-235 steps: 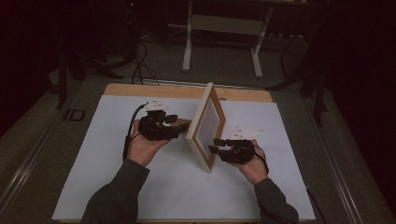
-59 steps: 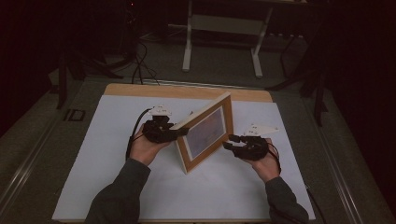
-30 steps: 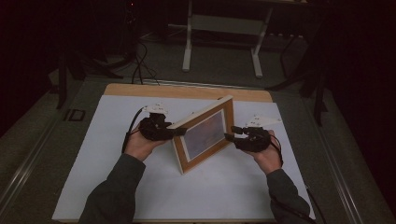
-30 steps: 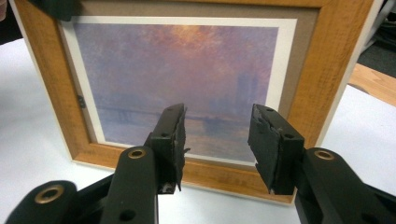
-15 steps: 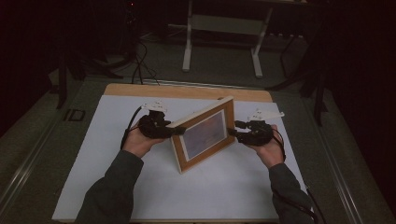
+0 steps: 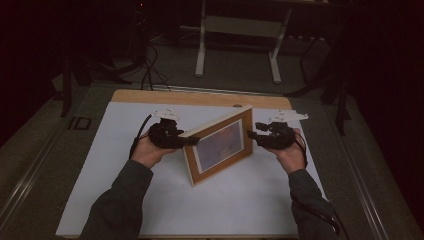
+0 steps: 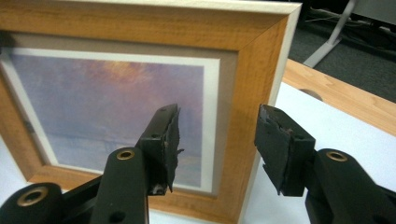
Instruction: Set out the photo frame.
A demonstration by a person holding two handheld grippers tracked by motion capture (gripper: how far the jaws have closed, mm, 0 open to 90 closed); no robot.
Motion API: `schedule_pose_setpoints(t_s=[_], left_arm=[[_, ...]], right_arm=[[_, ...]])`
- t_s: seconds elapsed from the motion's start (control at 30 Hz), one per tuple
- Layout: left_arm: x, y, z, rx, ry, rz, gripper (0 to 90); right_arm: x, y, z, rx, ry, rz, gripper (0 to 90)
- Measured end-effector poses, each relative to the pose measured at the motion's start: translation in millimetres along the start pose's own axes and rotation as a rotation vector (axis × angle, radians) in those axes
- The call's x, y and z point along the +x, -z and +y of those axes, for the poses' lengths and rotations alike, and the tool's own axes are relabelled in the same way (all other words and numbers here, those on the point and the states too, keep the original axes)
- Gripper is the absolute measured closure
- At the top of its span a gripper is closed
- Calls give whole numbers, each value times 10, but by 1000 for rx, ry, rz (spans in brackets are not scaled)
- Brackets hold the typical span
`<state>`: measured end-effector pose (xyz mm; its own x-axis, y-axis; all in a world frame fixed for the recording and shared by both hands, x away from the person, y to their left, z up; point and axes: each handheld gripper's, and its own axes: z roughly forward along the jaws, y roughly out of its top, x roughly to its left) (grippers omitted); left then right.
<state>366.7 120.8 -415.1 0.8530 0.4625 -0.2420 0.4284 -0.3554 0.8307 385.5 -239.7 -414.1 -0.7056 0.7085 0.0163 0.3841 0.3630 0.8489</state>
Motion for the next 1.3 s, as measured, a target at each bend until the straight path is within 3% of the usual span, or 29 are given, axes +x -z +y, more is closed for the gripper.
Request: schedule_pose_setpoints(t_s=[0.4,0.73,0.9,1.07,1.3], left_arm=[[-97,-40,0,-12,-82,-50,743],[-170,-51,-12,-18,-133,-74,744],[-179,-53,-24,-28,-133,-72,743],[-177,-53,-49,-44,-103,-63,748],[-195,-51,-55,-42,-97,-29,754]], right_arm=[[-134,-25,36,28,-2,7,380],[-197,5,54,30,42,107,350],[-208,22,41,32,62,135,409],[-239,66,6,25,50,155,461],[-248,127,-35,26,59,163,519]])
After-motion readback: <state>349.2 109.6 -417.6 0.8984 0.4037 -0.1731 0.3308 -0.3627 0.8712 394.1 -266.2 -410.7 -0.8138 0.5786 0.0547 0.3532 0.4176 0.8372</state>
